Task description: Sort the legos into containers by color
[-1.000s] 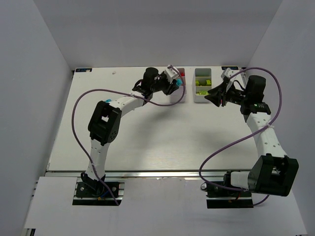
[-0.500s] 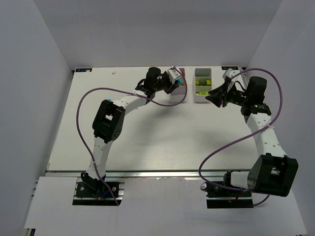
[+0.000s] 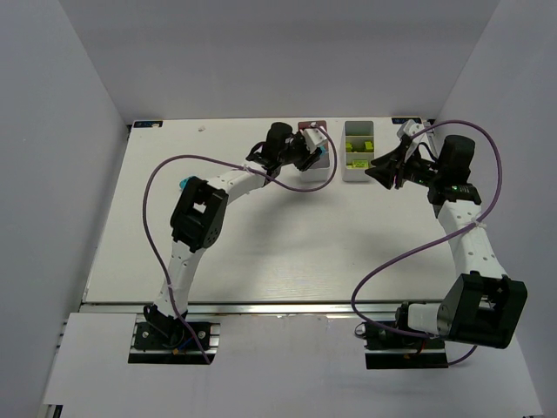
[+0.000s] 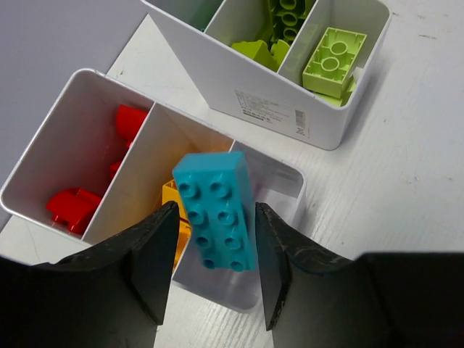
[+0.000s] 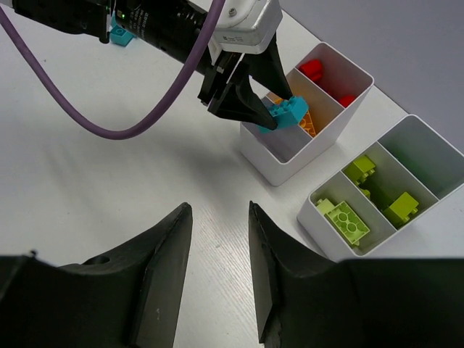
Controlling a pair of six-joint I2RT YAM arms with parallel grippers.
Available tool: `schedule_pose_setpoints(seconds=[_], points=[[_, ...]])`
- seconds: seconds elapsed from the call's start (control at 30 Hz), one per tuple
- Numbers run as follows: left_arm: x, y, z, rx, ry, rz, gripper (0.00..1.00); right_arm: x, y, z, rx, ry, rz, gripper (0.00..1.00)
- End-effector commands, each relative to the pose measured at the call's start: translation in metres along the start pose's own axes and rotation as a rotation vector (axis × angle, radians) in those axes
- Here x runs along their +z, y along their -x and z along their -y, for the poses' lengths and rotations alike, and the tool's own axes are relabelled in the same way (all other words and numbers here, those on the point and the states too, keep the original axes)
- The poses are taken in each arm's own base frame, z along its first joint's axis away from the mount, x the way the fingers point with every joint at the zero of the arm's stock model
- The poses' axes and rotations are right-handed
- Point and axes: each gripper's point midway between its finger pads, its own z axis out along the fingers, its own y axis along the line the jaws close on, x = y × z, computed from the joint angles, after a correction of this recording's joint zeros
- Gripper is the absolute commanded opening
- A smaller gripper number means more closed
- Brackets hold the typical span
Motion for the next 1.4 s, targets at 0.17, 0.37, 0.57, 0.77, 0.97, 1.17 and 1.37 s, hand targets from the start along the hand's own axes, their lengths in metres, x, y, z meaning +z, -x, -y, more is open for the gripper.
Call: schedule_pose_setpoints(seconds=[0.17, 0.37, 0.57, 0.77, 0.97, 1.17, 1.37], points=[[0.001, 0.019, -0.005, 0.044, 0.044, 0.002, 0.59, -0.003, 0.007, -0.002, -0.015, 0.011, 0.03, 0.44], [-0.005, 0.042, -0.01, 0.048, 0.069, 0.042, 0.59, -0.003, 0.008, -0.003, -0.012, 0.018, 0.033, 0.44], [-0.04, 0.081, -0.029, -0.07, 0.207, 0.109, 0.45, -0.003, 0.004, -0.007, -0.002, 0.035, 0.026, 0.44], [-0.126, 0.066, -0.069, -0.542, 0.495, 0.058, 0.09, -0.003, -0.01, -0.014, 0.01, 0.07, -0.007, 0.44], [-0.237, -0.047, -0.104, -1.09, 0.752, -0.201, 0.66, 0.003, -0.024, -0.022, 0.035, 0.094, -0.042, 0.45], [-0.336, -0.148, -0.093, -1.263, 1.043, -0.452, 0.84, 0.017, -0.038, -0.034, 0.043, 0.118, -0.107, 0.54], [-0.349, -0.181, -0.1, -1.184, 1.043, -0.603, 0.84, 0.027, -0.041, -0.045, 0.046, 0.152, -0.133, 0.55]])
